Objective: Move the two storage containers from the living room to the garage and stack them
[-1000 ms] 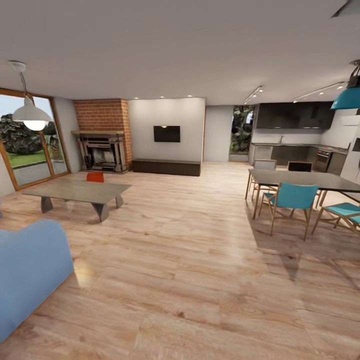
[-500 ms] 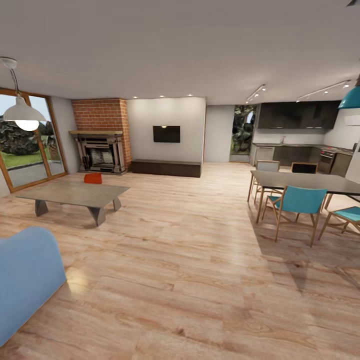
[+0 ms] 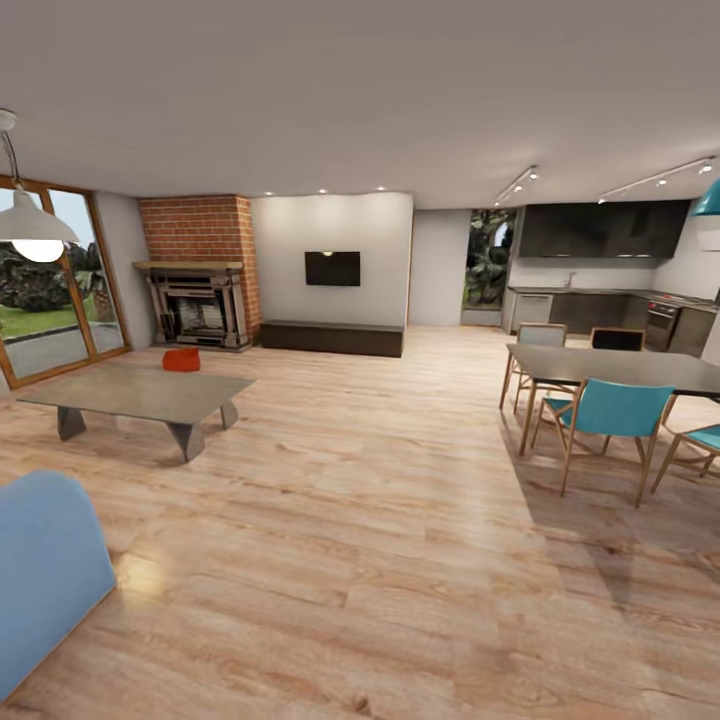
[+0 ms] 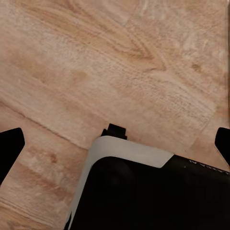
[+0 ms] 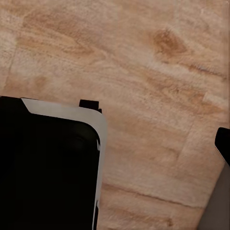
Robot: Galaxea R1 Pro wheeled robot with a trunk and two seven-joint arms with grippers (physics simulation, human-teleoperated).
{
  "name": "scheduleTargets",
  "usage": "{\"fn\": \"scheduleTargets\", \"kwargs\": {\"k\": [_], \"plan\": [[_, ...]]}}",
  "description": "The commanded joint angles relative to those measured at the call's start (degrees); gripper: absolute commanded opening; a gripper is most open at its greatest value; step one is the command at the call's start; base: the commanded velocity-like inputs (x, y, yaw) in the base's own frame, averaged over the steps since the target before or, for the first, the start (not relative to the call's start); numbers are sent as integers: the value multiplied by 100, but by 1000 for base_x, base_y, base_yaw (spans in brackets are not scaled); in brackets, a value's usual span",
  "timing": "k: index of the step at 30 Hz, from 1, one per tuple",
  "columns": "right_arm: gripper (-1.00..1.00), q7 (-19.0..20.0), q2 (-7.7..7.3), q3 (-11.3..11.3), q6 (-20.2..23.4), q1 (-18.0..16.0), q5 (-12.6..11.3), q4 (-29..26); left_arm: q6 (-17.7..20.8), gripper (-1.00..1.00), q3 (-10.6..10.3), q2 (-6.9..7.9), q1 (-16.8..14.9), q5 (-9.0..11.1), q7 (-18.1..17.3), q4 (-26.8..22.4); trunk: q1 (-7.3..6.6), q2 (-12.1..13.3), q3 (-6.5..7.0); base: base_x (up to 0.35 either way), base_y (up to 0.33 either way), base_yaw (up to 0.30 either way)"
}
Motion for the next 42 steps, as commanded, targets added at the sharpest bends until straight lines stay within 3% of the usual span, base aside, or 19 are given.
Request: {"fn": "scheduleTargets", "kwargs": {"k": [1, 42], "plan": [[100, -6, 3, 46, -21, -6, -29, 13, -18, 100, 28, -1, -5, 7, 5, 4, 4, -5, -8, 323, 0, 0], [100, -14, -6, 83, -3, -6, -3, 13, -18, 100, 28, 17, -5, 13, 8, 4, 4, -5, -8, 323, 0, 0]]}}
